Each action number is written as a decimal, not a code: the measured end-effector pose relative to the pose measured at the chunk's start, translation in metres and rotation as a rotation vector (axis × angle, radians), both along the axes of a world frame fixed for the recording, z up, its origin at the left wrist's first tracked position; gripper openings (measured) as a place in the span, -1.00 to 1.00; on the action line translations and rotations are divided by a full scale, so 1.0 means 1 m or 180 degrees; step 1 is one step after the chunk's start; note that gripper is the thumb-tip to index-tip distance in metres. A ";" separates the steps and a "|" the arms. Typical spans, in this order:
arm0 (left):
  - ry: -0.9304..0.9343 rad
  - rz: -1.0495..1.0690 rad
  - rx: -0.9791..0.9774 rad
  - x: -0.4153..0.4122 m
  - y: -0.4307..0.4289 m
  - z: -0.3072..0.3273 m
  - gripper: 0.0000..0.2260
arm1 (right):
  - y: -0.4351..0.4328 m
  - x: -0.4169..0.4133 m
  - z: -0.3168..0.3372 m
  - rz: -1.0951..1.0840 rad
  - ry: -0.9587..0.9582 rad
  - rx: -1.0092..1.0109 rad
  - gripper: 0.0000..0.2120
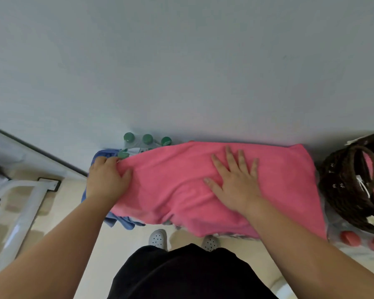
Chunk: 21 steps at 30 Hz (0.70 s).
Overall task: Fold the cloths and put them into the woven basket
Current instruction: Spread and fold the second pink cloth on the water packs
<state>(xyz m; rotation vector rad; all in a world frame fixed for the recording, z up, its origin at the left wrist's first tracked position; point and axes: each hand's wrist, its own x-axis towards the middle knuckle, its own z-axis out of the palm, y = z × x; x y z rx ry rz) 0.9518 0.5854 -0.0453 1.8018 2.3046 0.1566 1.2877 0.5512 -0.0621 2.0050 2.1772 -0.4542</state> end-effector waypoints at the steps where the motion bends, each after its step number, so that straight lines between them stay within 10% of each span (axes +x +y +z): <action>1: -0.0137 0.0180 -0.0071 -0.004 0.005 0.002 -0.64 | 0.001 -0.001 -0.003 -0.0019 -0.0045 -0.0012 -0.27; 5: -0.0578 0.0448 -0.0661 -0.021 0.017 0.008 -0.60 | -0.001 0.002 -0.006 -0.0006 -0.0286 0.0065 -0.25; 16: -0.2100 -0.0612 0.0181 -0.047 0.079 0.049 -0.89 | 0.003 -0.028 0.012 -0.0665 -0.0521 -0.0093 -0.35; 21: -0.2308 -0.1586 -0.0304 -0.045 0.080 0.043 -0.83 | 0.012 -0.085 0.034 -0.0991 0.0284 0.0562 -0.34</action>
